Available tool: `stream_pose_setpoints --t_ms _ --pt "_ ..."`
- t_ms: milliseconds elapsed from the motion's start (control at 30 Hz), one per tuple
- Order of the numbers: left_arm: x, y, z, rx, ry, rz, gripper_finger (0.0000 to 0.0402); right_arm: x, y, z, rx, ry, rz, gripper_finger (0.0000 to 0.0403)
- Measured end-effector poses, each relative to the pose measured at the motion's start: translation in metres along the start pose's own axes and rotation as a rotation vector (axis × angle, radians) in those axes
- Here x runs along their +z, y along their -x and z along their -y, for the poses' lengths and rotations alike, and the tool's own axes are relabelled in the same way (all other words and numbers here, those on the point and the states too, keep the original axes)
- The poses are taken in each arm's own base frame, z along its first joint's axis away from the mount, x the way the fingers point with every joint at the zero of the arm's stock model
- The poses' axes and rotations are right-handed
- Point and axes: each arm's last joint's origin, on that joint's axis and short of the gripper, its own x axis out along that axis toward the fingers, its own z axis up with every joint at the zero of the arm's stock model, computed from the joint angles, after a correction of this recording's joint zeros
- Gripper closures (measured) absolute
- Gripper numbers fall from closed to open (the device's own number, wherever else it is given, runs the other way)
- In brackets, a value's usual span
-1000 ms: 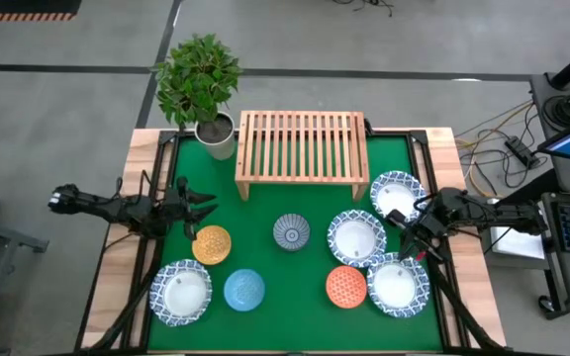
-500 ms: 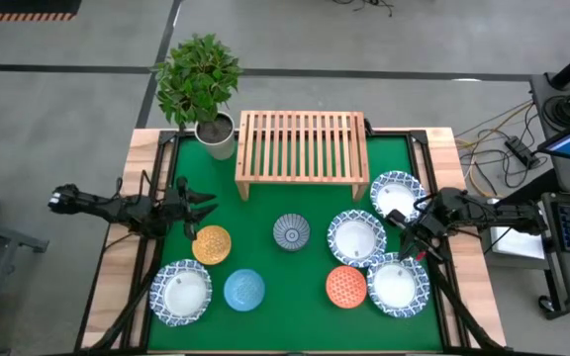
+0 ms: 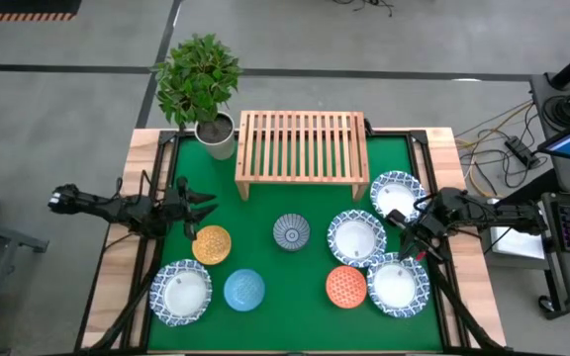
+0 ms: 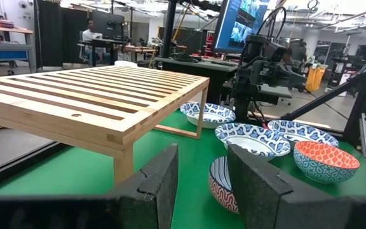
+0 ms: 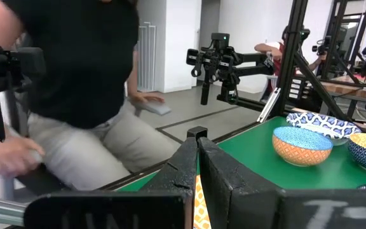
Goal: Place and stack bowls onto a shelf
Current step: Put the blue bowl on the shelf
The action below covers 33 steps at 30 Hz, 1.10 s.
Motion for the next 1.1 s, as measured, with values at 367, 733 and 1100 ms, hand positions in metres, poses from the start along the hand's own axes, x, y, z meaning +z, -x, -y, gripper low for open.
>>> stream_pose_setpoints --t_ms 367,733,1100 --pt "0.000 0.000 0.000 0.000 0.000 0.000 0.0283 0.000 0.000 0.000 0.000 0.000 0.000 0.0394" --pt "0.000 0.000 0.000 0.001 0.000 0.000 0.0283 0.000 0.000 0.000 0.000 0.001 0.001 0.0394" --pt "0.019 0.002 0.000 -0.014 0.567 0.183 0.0283 0.019 0.003 0.010 -0.389 -0.100 0.203 0.0394"
